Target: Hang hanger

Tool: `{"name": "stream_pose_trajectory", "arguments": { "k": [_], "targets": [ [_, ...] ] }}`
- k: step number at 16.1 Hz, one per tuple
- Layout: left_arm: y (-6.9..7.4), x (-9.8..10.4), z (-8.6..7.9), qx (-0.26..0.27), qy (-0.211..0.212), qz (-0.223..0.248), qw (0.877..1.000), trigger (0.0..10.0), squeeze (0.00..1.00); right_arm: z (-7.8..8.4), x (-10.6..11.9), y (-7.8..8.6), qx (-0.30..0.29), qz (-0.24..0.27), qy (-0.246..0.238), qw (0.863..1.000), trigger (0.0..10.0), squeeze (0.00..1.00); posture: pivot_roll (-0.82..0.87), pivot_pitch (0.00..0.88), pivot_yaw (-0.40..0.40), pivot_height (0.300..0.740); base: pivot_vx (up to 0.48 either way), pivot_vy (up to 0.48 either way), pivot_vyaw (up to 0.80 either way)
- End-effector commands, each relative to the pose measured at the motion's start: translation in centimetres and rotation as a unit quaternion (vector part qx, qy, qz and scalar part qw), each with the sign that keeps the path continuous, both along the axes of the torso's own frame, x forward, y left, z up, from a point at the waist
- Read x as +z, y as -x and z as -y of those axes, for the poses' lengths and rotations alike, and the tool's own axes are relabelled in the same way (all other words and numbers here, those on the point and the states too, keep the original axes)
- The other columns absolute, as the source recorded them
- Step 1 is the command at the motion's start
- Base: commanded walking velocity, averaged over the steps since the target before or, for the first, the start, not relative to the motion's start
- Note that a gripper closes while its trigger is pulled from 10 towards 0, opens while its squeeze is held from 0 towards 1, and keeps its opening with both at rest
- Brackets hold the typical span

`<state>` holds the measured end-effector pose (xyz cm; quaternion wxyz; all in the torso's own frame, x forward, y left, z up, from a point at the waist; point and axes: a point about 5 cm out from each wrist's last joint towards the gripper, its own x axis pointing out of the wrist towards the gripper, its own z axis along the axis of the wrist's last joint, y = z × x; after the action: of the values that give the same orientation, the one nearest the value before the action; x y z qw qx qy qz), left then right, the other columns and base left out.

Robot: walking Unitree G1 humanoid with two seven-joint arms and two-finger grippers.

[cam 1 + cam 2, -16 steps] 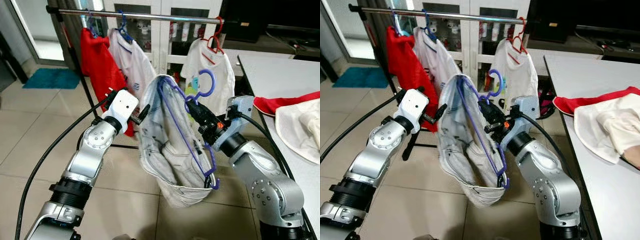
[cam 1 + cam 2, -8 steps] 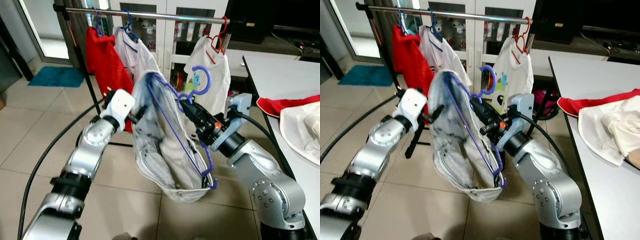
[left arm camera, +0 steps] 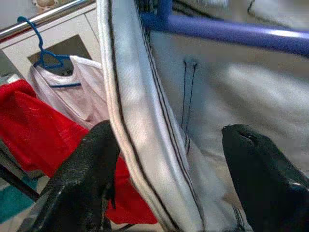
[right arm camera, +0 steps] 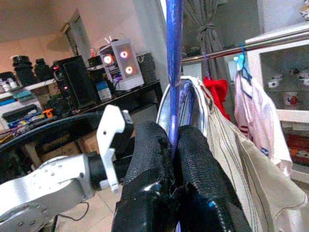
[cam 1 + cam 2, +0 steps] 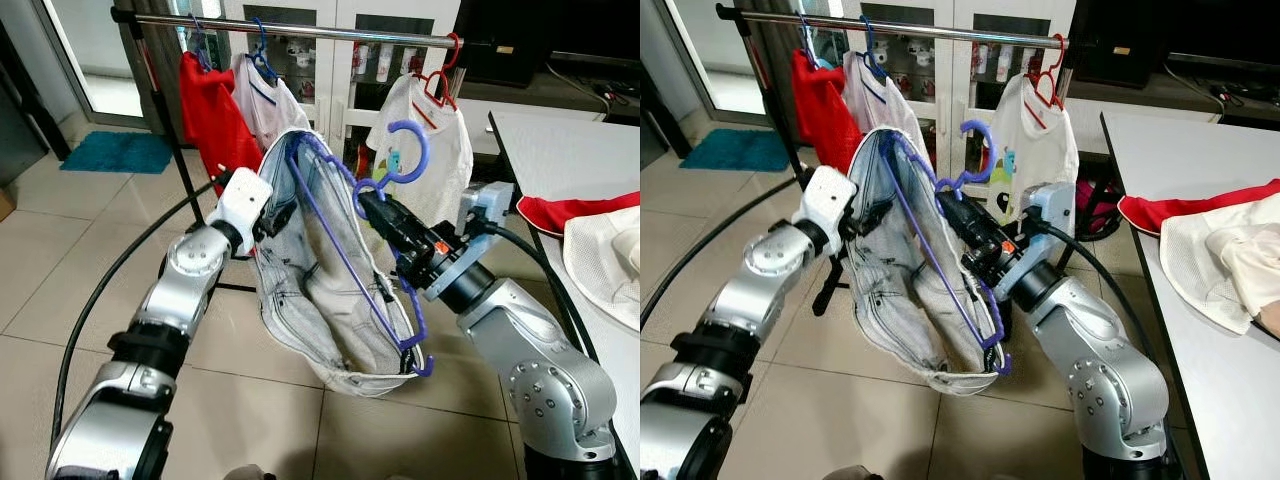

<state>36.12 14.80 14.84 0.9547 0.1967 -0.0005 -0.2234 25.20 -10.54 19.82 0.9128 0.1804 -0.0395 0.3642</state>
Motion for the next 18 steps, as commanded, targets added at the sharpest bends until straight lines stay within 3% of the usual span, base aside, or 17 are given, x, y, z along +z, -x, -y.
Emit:
{"name": "stream_pose_trajectory", "arguments": {
  "k": [1, 8, 11, 18],
  "targets": [
    [-0.2, 0.2, 0.0, -0.001, 0.001, 0.004, 1.0, 0.0, 0.0, -0.2, 1.6, 0.5, 0.013, 0.045, -0.01, 0.999, 0.0, 0.0, -0.13, 0.0, 0.02, 0.74, 0.0, 0.0, 0.0],
    [-0.4, 0.3, 0.2, -0.008, 0.009, 0.008, 1.0, 0.0, 0.0, 0.1, 1.1, 0.1, -0.006, 0.023, -0.013, 1.0, 0.0, 0.0, -0.13, 0.0, 0.019, 0.74, 0.0, 0.0, 0.0],
    [-0.3, 0.7, 0.3, -0.014, 0.017, 0.016, 1.0, 0.0, 0.0, 0.7, 0.6, -0.4, -0.045, 0.028, 0.021, 0.998, 0.0, 0.0, -0.13, 0.0, 0.017, 0.74, 0.0, 0.0, 0.0],
    [-0.3, 0.5, -0.8, 0.014, 0.022, 0.017, 1.0, 0.0, 0.0, 1.0, 0.5, -0.6, -0.06, 0.025, 0.021, 0.998, 0.0, 0.0, -0.13, 0.0, 0.013, 0.74, 0.0, 0.0, 0.0]
  ]
}}
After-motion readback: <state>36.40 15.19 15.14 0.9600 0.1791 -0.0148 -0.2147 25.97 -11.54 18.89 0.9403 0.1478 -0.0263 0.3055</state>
